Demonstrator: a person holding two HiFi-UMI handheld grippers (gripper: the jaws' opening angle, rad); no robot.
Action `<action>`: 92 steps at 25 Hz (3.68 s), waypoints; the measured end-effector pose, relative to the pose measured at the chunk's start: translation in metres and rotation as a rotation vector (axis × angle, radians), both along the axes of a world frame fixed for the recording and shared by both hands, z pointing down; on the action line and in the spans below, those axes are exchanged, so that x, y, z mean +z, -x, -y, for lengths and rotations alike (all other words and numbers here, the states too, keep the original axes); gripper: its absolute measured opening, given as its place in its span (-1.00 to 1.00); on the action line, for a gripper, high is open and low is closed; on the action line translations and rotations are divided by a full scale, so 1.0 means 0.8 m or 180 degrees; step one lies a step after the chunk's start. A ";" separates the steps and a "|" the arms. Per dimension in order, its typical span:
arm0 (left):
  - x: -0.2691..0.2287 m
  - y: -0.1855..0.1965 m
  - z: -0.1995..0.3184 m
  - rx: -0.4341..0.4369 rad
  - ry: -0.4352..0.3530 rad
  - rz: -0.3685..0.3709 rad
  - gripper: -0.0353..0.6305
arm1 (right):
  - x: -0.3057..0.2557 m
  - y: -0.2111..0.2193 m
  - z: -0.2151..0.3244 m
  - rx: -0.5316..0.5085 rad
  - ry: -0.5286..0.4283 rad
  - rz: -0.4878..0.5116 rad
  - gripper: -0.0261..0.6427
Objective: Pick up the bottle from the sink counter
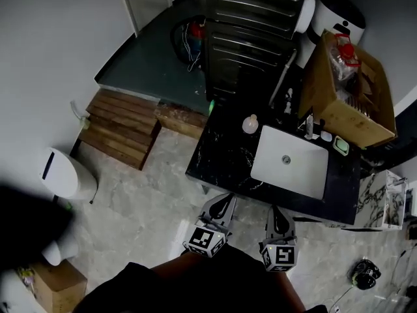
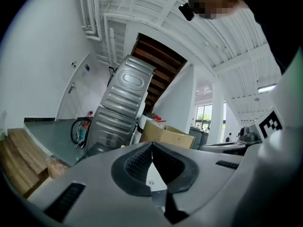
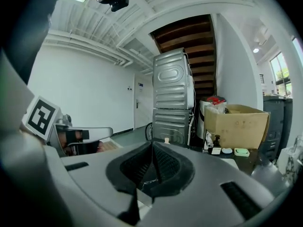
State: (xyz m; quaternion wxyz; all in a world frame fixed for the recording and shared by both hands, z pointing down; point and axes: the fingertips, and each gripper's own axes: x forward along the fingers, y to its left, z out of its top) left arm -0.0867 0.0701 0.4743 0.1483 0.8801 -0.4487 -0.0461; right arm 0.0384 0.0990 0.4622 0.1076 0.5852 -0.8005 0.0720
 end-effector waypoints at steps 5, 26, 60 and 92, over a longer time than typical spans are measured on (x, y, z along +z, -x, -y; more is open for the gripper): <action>0.014 0.029 0.051 -0.0083 0.0048 0.0075 -0.85 | 0.000 0.029 0.044 -0.0028 0.0018 -0.0041 -0.81; 0.060 0.000 0.196 0.0098 0.0313 0.0236 -0.85 | 0.024 0.014 0.193 -0.0114 0.0060 0.0096 -0.81; 0.208 -0.098 0.412 0.0009 0.0882 0.0890 -0.06 | 0.097 -0.095 0.390 -0.0143 0.0361 0.0264 -0.81; 0.304 -0.125 0.464 0.0234 0.1057 0.1649 0.20 | 0.137 -0.128 0.397 0.0041 0.0639 0.0433 -0.81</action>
